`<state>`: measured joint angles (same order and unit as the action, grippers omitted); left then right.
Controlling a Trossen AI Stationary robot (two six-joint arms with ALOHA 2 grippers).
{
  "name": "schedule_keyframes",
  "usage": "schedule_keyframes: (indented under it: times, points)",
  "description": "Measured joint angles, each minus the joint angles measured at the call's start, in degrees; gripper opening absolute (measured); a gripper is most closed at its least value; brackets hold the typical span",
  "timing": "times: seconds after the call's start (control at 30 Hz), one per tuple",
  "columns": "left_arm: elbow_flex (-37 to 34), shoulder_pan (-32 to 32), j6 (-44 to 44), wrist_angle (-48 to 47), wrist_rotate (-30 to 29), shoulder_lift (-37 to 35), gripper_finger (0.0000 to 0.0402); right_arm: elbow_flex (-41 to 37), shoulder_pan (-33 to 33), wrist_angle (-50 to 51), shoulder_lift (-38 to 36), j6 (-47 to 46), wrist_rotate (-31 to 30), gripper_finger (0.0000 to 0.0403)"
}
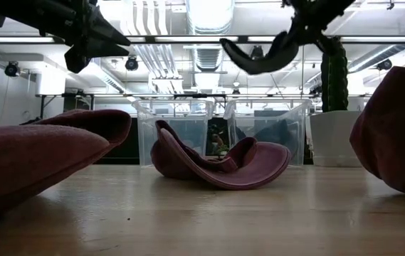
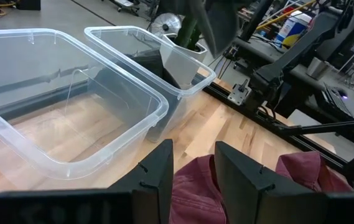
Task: Pick & Place hat
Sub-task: Put the black cap into the right transparent bin
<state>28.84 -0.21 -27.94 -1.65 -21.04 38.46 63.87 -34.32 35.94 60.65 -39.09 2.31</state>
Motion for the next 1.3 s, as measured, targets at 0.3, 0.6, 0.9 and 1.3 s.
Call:
schedule_keyframes:
  times: [0.3, 0.6, 0.9, 1.3]
  points:
    - [-0.02, 0.00, 0.04, -0.02, 0.00, 0.00, 0.0110, -2.40, -4.03, -2.49, 6.94, 3.13, 2.24, 0.0013]
    - [-0.02, 0.00, 0.06, -0.04, 0.02, 0.00, 0.0110, -2.42, -6.17, -2.32, 10.38, 3.73, 2.13, 0.0013]
    - [-0.02, 0.00, 0.49, -0.06, 0.02, 0.00, 0.0110, -2.42, -6.14, -2.24, 10.98, 3.71, 1.58, 0.0013]
    - [-0.02, 0.00, 0.83, -0.04, 0.24, 0.00, 0.0110, -2.42, -6.08, 0.35, 11.05, 3.71, -0.90, 0.0035]
